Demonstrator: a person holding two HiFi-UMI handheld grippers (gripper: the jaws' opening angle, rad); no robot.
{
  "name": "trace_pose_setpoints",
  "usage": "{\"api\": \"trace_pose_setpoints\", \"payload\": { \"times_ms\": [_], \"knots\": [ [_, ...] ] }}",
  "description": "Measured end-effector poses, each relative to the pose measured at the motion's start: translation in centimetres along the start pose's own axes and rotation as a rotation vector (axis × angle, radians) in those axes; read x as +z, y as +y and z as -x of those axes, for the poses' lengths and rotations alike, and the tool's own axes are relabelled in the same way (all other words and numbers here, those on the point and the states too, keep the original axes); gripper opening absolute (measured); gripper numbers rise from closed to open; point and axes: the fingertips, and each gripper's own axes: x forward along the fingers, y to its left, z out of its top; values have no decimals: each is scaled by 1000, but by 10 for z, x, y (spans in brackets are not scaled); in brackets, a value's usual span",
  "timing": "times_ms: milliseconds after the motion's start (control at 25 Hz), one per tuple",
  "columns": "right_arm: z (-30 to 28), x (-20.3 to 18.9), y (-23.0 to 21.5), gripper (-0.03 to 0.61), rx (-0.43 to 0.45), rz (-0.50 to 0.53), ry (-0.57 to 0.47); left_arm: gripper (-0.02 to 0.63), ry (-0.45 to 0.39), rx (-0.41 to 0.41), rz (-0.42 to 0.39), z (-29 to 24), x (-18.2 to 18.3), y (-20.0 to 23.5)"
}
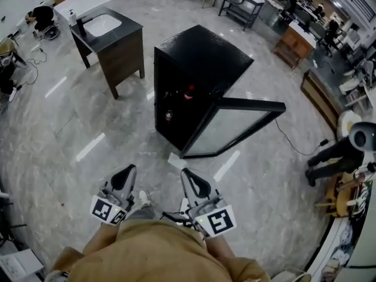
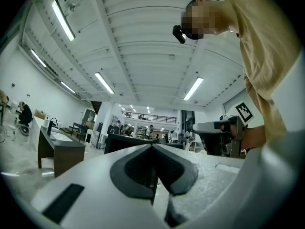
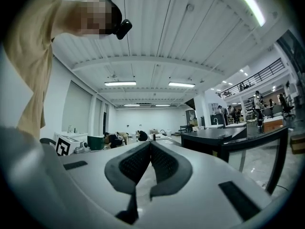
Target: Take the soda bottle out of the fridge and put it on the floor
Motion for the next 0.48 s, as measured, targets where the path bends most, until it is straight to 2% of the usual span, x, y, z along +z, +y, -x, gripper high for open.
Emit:
{"api": "trace_pose_setpoints", "payload": {
  "times_ms": [280,480],
  "knots": [
    [-89,-11,16,-2,-45,6,46,2,44,-73,63,-10,-6,81],
    [-118,-8,16,-2,-91,20,32,2,53,-187,74,-28,-12,90]
  ]
}}
